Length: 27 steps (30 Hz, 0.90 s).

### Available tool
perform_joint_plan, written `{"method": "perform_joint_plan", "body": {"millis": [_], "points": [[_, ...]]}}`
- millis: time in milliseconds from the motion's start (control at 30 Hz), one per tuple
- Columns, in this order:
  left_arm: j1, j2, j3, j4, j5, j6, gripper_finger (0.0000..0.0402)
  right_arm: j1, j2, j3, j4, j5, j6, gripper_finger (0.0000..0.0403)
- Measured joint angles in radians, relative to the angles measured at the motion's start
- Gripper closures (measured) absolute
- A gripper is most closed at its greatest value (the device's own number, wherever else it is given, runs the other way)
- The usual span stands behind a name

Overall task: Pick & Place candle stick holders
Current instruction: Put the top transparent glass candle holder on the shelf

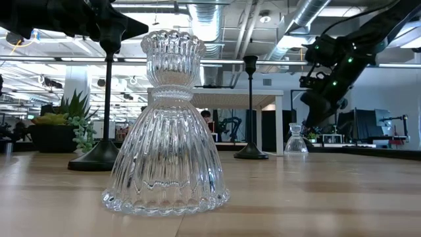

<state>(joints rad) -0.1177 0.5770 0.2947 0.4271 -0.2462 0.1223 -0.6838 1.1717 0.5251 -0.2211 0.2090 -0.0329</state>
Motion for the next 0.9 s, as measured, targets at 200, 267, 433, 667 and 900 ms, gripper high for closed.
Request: {"method": "perform_joint_plan", "body": {"millis": [200,267,433,667,900], "points": [[0.000,0.000,0.000,0.000,0.000,0.000,0.0394,0.000,0.020,0.004,0.027,0.001,0.082,0.0197],[0.000,0.000,0.000,0.000,0.000,0.000,0.0394,0.000,0.020,0.015,0.027,0.000,0.084,0.0162],[0.000,0.000,0.000,0.000,0.000,0.000,0.0394,-0.026,0.022,0.080,0.023,-0.057,0.120,0.0120],[0.000,0.000,0.000,0.000,0.000,0.000,0.0394,-0.100,0.120,0.203,-0.059,-0.108,0.092,0.0118],[0.000,0.000,0.000,-0.001,0.000,0.000,0.0394,-0.145,0.290,0.300,-0.134,-0.115,0.074,0.0117]]}}
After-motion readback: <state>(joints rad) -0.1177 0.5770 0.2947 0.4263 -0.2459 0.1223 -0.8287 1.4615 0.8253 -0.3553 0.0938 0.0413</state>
